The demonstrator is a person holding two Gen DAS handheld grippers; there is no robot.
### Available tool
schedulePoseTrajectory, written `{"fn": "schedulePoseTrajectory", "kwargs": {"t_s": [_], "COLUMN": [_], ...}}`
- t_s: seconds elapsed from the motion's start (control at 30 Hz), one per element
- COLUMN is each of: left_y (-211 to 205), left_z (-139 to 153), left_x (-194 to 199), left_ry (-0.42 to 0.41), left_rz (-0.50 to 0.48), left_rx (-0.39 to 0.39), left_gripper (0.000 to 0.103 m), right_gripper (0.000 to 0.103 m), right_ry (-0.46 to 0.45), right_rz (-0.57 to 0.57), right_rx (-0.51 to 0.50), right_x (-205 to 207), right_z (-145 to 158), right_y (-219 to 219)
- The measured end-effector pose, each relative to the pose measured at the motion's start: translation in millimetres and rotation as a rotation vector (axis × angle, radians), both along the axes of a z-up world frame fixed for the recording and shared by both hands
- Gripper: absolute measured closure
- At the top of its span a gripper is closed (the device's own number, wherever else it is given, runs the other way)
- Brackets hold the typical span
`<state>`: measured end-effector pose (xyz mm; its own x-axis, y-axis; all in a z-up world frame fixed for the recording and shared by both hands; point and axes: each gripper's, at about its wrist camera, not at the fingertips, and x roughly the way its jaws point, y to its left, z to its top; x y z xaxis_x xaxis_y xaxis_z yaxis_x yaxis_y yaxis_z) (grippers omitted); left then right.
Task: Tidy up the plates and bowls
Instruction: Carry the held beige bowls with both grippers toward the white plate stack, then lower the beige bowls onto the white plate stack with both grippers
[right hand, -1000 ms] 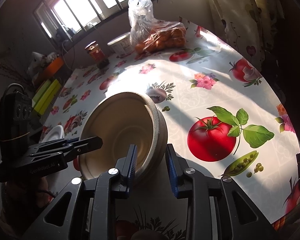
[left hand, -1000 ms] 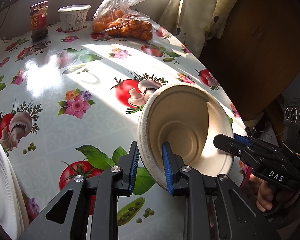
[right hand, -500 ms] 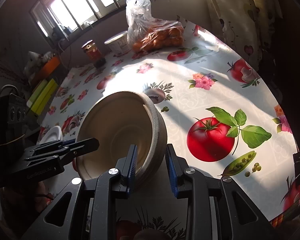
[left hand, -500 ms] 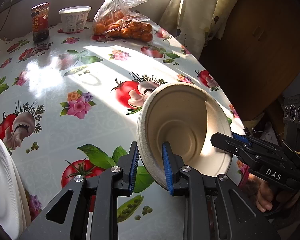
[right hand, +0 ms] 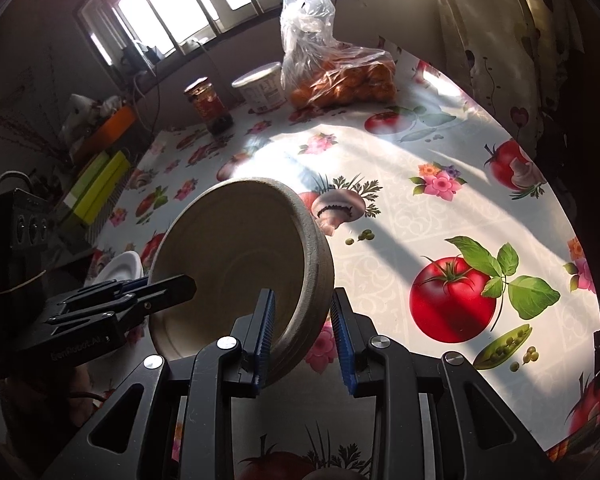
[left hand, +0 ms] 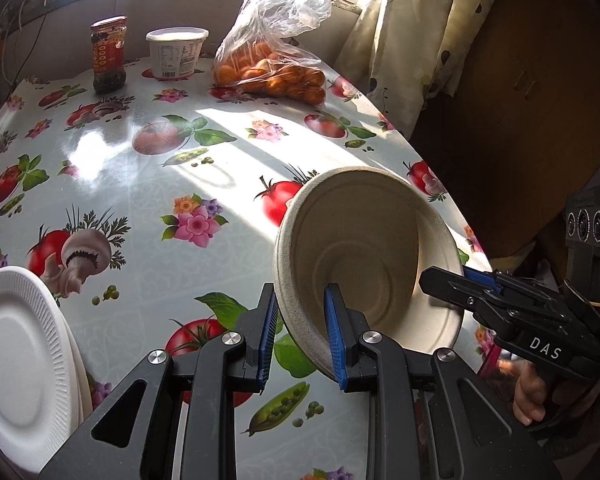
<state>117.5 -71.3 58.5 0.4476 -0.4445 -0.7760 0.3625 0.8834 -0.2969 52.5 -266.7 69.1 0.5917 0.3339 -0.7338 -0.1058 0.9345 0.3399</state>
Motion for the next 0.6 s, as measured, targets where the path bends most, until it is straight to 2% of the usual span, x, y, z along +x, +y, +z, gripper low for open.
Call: {"fn": "schedulePoseTrajectory", "kwargs": {"t_s": [0.6], "left_y": [47.9], "left_z": [14.7], "left_x": [-8.4], "left_ry": [-0.022], "left_rz": [0.121], "left_rx": [0.0], "left_gripper": [0.078], "right_gripper": [0.075], "right_ry": [-0.009], "right_rz": [0.118], "right_rx": [-0.017], "right_x": [14.5], "right_z": [15.4], "right_y": [51.2]}}
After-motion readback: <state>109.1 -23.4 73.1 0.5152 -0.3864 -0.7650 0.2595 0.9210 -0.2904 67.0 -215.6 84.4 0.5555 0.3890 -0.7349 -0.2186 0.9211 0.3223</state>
